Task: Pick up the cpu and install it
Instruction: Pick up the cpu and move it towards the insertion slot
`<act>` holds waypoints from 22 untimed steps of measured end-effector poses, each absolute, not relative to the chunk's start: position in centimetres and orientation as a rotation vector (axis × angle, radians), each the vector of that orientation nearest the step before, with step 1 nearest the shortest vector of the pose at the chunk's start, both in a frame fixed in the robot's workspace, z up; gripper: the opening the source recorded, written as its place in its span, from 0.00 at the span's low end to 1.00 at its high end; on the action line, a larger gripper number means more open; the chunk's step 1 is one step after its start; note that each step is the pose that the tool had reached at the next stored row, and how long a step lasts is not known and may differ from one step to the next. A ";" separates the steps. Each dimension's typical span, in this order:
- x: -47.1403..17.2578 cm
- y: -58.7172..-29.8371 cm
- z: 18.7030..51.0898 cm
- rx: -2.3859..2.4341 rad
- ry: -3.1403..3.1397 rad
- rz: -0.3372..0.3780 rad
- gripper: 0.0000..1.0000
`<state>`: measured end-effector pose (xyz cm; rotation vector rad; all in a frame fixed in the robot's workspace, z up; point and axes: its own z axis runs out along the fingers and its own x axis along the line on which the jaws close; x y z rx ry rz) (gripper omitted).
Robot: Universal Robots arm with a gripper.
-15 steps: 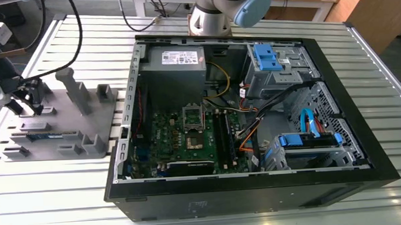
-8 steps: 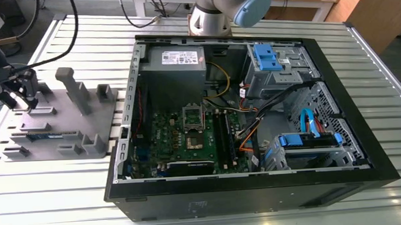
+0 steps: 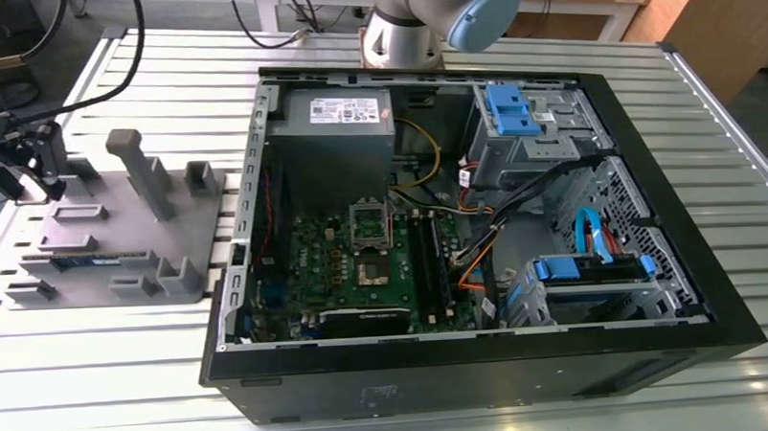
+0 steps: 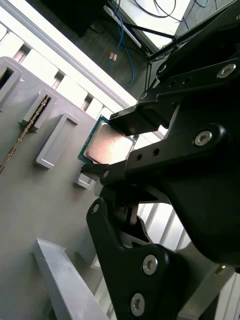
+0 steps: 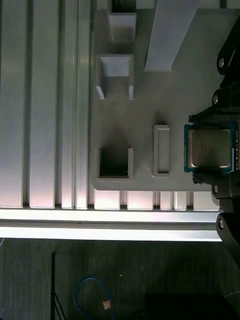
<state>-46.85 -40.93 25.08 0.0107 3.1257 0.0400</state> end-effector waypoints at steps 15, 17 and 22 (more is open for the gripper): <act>-46.9 -40.9 25.8 0.011 3.126 0.040 0.47; -46.9 -40.9 26.0 0.011 3.126 0.040 0.47; -46.9 -40.9 26.1 0.011 3.126 0.040 0.47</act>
